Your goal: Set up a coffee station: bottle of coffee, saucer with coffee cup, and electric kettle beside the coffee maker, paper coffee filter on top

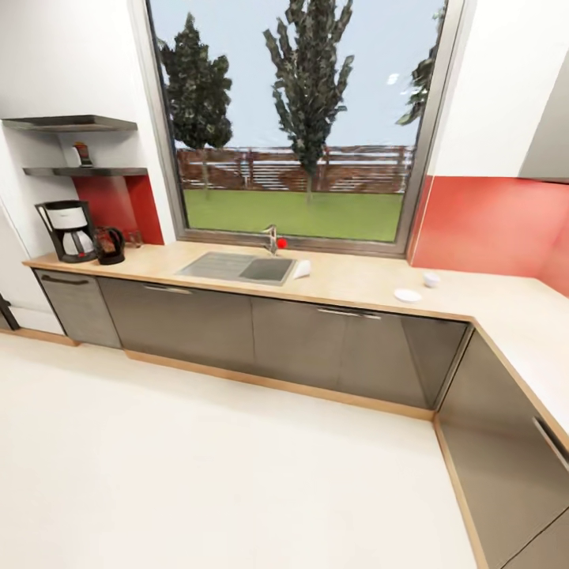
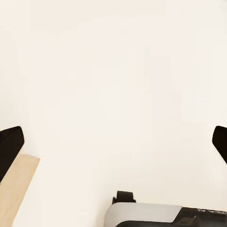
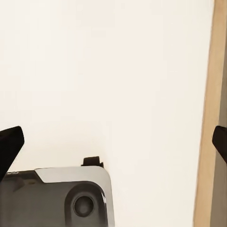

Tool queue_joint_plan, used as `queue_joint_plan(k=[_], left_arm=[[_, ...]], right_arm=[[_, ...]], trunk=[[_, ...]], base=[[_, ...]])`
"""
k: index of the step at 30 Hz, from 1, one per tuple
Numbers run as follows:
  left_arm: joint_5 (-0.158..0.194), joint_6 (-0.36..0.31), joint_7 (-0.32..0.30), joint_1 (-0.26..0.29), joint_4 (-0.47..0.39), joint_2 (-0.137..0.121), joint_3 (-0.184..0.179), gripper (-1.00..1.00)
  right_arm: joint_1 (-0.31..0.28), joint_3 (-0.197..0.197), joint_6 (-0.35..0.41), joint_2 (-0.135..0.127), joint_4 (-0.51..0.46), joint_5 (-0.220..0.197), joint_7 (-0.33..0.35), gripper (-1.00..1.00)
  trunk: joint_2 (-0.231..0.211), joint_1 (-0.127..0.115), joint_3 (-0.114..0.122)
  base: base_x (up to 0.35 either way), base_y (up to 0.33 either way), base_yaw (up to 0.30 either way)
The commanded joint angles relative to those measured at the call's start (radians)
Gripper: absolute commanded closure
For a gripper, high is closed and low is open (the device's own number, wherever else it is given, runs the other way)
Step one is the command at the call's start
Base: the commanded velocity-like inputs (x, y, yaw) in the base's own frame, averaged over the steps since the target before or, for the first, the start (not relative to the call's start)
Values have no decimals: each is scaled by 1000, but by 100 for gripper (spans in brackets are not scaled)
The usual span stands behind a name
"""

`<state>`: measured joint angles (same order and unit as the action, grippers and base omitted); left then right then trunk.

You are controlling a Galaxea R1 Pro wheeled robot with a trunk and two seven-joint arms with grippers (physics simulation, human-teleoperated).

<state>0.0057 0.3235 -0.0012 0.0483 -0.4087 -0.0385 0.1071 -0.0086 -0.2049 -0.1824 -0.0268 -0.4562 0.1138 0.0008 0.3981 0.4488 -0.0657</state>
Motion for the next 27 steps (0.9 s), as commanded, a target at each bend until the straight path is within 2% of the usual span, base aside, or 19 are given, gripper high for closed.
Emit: queue_joint_plan(k=[1,27], left_arm=[[0,3,0,1,1,0,1,-100],[0,3,0,1,1,0,2,-100]], right_arm=[[-1,-5,-3,1,1,10,0,-100],[-1,-6,-3,1,1,10,-2,-100]], trunk=[[2,1,-2],[2,1,-2]], base=[[338,0,0],[338,0,0]])
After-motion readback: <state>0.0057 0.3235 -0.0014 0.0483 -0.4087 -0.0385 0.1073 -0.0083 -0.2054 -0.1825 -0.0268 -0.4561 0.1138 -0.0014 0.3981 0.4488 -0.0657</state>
